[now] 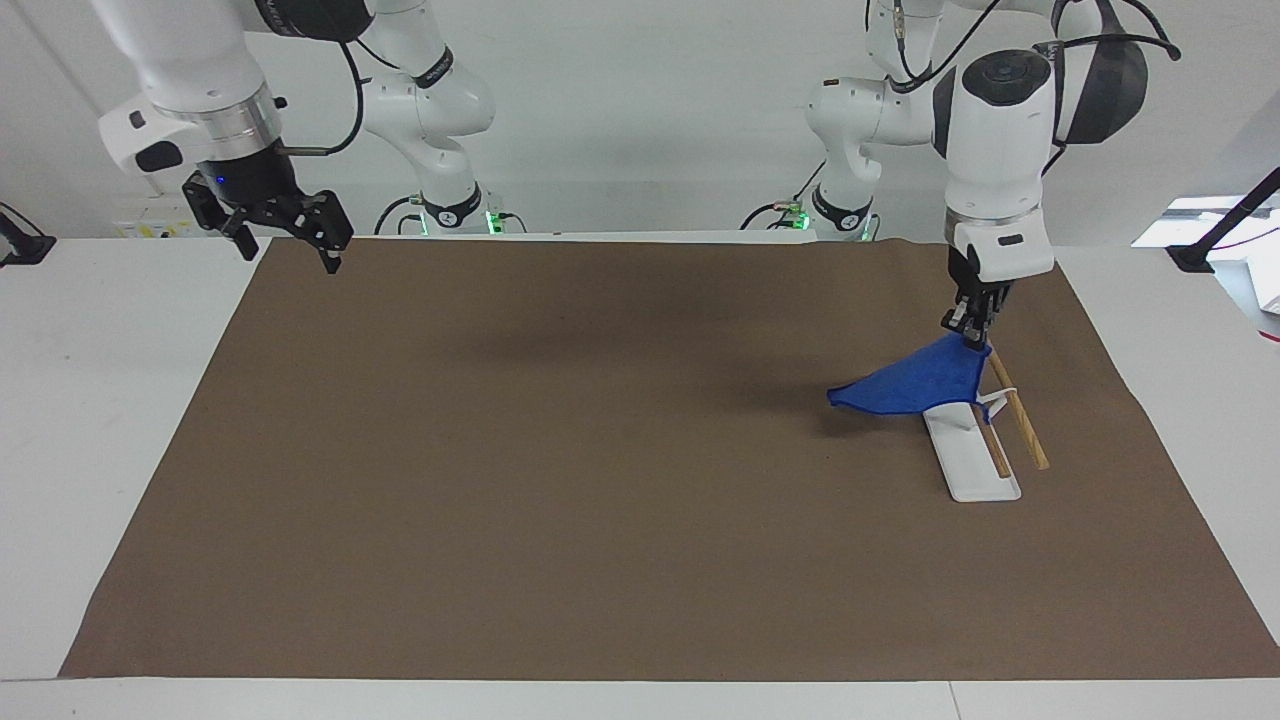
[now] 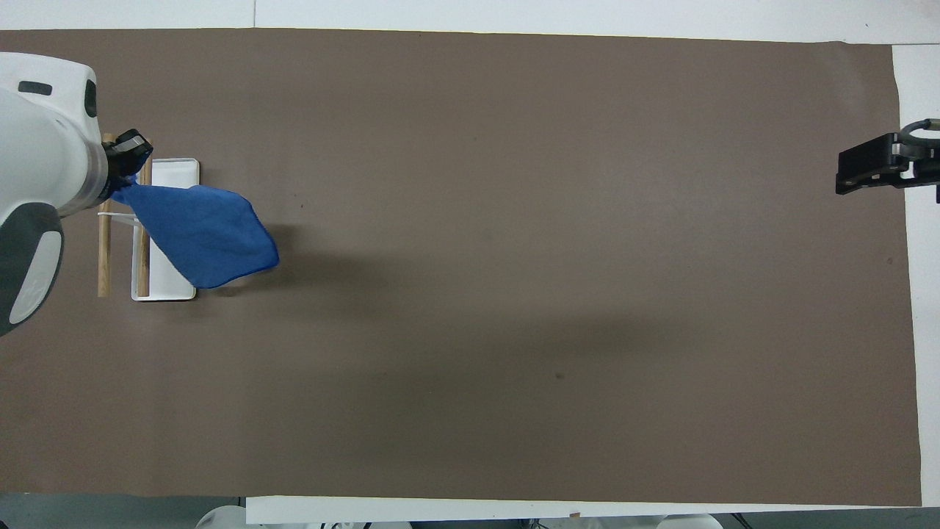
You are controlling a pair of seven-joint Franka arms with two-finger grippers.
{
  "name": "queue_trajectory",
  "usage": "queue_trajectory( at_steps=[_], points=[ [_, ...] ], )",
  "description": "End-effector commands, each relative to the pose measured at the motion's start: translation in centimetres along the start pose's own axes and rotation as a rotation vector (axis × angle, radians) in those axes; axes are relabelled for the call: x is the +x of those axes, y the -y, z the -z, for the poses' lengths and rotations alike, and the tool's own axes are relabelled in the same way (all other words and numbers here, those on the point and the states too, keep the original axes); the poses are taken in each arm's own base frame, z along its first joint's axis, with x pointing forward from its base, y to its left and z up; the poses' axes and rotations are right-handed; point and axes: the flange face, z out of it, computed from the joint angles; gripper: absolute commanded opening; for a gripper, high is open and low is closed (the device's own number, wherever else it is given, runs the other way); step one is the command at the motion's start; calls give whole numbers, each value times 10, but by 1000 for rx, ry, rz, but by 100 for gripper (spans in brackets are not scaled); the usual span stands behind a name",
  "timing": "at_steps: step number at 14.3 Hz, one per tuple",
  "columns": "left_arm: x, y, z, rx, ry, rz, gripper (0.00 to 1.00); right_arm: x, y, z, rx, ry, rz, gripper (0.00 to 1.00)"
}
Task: Right arm passes towel to left arm to hang
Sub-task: 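Lower the towel over the wooden rods with the left gripper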
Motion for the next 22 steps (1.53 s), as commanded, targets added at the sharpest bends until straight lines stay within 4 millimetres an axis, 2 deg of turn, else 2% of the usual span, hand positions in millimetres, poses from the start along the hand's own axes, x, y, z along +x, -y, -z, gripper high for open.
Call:
queue_trajectory(
  at_steps=[1,5,7,10,12,16,20,22],
  points=[
    [15,18,-5,-4,-37,-27,0,2,-29,-5,56,38,27,100],
    [44,47,-18,17,-66,-22,0,-1,-37,-7,60,45,83,100],
    [59,60,-24,10,-83,-21,0,0,-27,-10,59,35,94,100],
    [75,78,-31,25,-106,-4,0,-5,-26,-13,60,50,94,100],
    [71,85,-43,18,-108,-3,0,-6,-25,-13,60,53,99,100],
    [79,121,-72,21,-112,-11,0,-6,-30,-14,60,53,90,100],
    [74,141,-103,-8,-125,6,0,-6,-26,-13,60,53,96,100],
    [66,142,-118,4,-98,-1,0,-7,-27,-14,60,58,93,100]
  ],
)
